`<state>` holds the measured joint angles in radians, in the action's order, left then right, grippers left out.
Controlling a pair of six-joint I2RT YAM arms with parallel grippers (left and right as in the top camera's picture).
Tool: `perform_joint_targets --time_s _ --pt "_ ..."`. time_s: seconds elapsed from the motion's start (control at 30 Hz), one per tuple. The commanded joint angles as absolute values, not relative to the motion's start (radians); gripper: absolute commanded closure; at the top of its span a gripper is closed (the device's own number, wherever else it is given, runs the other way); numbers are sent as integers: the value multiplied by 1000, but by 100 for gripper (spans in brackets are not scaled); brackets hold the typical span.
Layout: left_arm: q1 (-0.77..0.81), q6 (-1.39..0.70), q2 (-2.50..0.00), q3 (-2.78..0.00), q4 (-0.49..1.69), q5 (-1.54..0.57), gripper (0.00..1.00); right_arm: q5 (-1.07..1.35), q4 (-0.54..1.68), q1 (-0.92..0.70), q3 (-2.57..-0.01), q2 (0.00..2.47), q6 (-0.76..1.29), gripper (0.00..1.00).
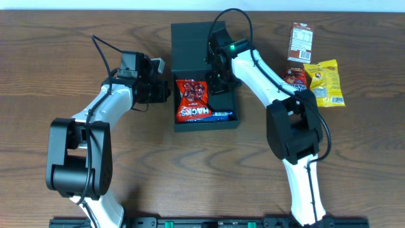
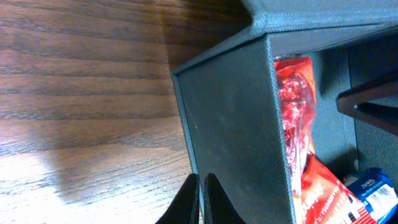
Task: Pack container
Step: 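Press the HACKS bag down inside the box with the right gripper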
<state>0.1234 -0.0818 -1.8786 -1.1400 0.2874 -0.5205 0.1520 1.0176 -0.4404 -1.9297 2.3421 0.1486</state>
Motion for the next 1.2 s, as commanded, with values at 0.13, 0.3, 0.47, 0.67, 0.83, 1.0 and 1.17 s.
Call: perform_joint_targets --time_s 0.13,0.3,0.47,0.67,0.83,1.0,1.17 --pt "141 -94 -1897 -1145 283 -533 94 148 994 -466 -1928 2374 141 98" --pt "141 -94 -1897 -1145 283 -533 94 150 976 -489 -1927 2376 141 98" --pt "141 -94 -1897 -1145 283 -544 94 157 963 -512 -1927 2386 141 98" --pt "141 -94 -1897 -1145 283 -552 94 188 961 -537 -1927 2408 141 99" --pt "141 -94 -1897 -1145 283 -552 94 219 954 -553 -1928 2408 141 99" --pt "141 -94 -1897 -1145 283 -552 94 244 956 -566 -1928 2407 140 98" --pt "141 -94 -1897 -1145 284 -552 94 261 957 -567 -1930 2407 132 98"
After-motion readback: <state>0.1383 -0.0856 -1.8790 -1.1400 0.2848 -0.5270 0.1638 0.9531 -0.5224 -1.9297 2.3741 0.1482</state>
